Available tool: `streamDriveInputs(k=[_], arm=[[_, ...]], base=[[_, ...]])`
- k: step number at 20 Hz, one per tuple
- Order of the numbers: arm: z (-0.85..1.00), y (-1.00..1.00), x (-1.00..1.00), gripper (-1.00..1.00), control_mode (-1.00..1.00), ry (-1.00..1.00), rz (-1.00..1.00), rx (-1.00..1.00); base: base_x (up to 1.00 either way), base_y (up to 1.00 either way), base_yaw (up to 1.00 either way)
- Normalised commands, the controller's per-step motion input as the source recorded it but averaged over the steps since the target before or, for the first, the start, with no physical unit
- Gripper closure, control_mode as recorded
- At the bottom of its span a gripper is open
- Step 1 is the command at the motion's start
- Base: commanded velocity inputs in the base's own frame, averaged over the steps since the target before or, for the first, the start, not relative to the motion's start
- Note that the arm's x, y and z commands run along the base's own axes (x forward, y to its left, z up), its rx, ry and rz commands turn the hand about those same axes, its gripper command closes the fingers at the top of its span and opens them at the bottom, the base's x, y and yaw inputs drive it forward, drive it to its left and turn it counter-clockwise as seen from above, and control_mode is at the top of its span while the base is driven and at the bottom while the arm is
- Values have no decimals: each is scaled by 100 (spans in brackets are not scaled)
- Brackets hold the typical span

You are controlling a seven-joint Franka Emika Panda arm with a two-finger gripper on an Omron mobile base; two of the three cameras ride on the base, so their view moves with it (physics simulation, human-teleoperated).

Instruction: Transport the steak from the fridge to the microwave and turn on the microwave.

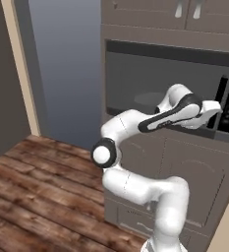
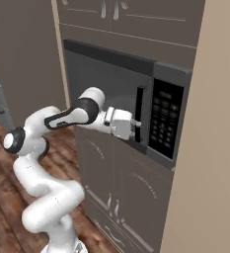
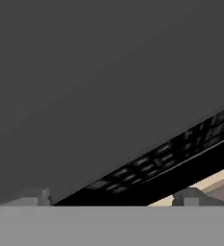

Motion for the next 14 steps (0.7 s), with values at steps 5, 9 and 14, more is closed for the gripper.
streamDriveInputs(k=[5,9,14], arm=[[3,11,-65,-100,-100,-78,-7,15],[25,68,-50,-100,-100,-56,1,3],[-5,-31,63,-100,-100,-47,14,15]], base=[[0,0,0],[0,0,0],[0,0,0]])
